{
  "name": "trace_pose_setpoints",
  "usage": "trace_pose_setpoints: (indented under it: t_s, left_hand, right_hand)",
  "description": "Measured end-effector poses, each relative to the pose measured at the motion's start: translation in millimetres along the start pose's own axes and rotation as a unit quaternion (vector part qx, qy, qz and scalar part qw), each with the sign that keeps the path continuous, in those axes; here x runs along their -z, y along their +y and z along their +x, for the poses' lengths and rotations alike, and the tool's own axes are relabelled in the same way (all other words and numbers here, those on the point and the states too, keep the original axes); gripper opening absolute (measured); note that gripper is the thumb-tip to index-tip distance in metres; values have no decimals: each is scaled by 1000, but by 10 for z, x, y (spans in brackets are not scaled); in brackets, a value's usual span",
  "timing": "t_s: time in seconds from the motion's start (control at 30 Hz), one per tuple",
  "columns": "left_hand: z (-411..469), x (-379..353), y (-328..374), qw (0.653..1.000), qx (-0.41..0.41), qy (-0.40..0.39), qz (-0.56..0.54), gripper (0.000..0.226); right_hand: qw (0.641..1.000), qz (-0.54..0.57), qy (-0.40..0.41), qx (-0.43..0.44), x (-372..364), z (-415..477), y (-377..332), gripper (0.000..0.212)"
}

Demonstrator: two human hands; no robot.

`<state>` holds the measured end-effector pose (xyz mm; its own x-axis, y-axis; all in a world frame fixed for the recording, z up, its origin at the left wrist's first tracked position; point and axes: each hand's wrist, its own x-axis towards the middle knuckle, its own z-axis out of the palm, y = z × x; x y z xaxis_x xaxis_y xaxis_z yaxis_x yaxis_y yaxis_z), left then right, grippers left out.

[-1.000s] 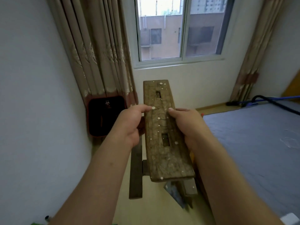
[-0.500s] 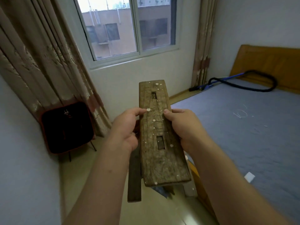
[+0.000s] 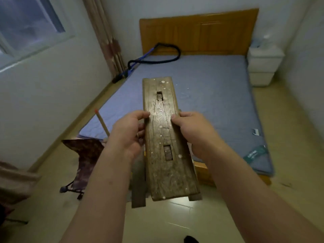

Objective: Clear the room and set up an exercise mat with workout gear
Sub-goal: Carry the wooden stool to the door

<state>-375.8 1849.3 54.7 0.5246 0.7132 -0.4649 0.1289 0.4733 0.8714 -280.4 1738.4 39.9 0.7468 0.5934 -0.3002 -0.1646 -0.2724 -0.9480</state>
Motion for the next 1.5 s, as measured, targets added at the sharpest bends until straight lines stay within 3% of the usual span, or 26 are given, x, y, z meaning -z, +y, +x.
trace_pose_setpoints:
  t_s: [0.2, 0.47, 0.63, 1.2, 1.5]
  left_hand:
    - [-42, -877, -230, 988, 21, -120, 100, 10]
    - [-468, -2376, -782, 931, 75, -294, 204, 20]
    - [-999, -3387, -1236, 889, 88, -375, 247, 30]
    - [-2856, -6719, -2884, 769, 105, -540, 326, 21]
    - [-3615, -8693, -3831, 662, 133, -633, 379, 23]
  right_hand:
    - [989, 13, 145, -21, 751, -235, 281, 57]
    - [945, 93, 310, -34, 2147, -925, 642, 29]
    - [906, 142, 397, -32, 3093, -1389, 906, 27]
    - [777, 223, 586, -51, 6475, -2627, 1763, 31]
    - [685, 237, 684, -82, 8305, -3022, 2142, 25]
